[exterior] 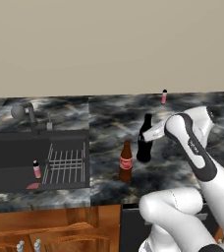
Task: Place the large bottle from the dining counter next to the other large bottle outside the sink, and place the small bottle from the dining counter next to the other small bottle inside the sink.
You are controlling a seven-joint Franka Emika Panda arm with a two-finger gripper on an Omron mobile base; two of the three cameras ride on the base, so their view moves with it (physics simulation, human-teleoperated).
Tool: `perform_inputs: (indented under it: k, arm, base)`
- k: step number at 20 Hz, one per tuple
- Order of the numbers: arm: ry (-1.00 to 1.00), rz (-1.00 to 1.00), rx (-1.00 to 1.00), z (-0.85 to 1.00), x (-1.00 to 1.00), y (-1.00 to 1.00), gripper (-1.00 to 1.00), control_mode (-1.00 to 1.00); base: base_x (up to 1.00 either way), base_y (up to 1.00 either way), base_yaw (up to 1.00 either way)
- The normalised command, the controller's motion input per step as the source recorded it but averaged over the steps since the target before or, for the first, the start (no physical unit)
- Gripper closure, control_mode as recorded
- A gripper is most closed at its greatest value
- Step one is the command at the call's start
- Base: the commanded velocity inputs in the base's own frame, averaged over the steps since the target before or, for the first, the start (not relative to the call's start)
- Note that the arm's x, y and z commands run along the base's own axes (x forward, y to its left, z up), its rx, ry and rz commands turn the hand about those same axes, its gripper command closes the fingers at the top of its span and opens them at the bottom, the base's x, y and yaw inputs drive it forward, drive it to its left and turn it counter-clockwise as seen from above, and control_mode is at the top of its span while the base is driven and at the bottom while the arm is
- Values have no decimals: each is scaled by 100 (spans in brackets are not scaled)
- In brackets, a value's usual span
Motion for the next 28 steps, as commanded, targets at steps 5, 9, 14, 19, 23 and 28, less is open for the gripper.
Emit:
perform_inputs:
  k: [5, 9, 14, 19, 23, 28]
  arm:
    - [1, 7, -4, -14, 0, 0, 100, -100]
    - [4, 7, 0, -14, 0, 0, 100, -100]
    - [2, 6, 0, -18, 0, 0, 100, -100]
    - [0, 6, 0, -25, -1, -1, 100, -100]
    - [0, 6, 0, -16, -2, 0, 100, -100]
    - [0, 6, 0, -14, 0, 0, 100, -100]
  base:
    - [0, 0, 0]
    - [0, 0, 0]
    - [0, 0, 0]
    - [0, 0, 0]
    - [0, 0, 0]
    - [0, 0, 0]
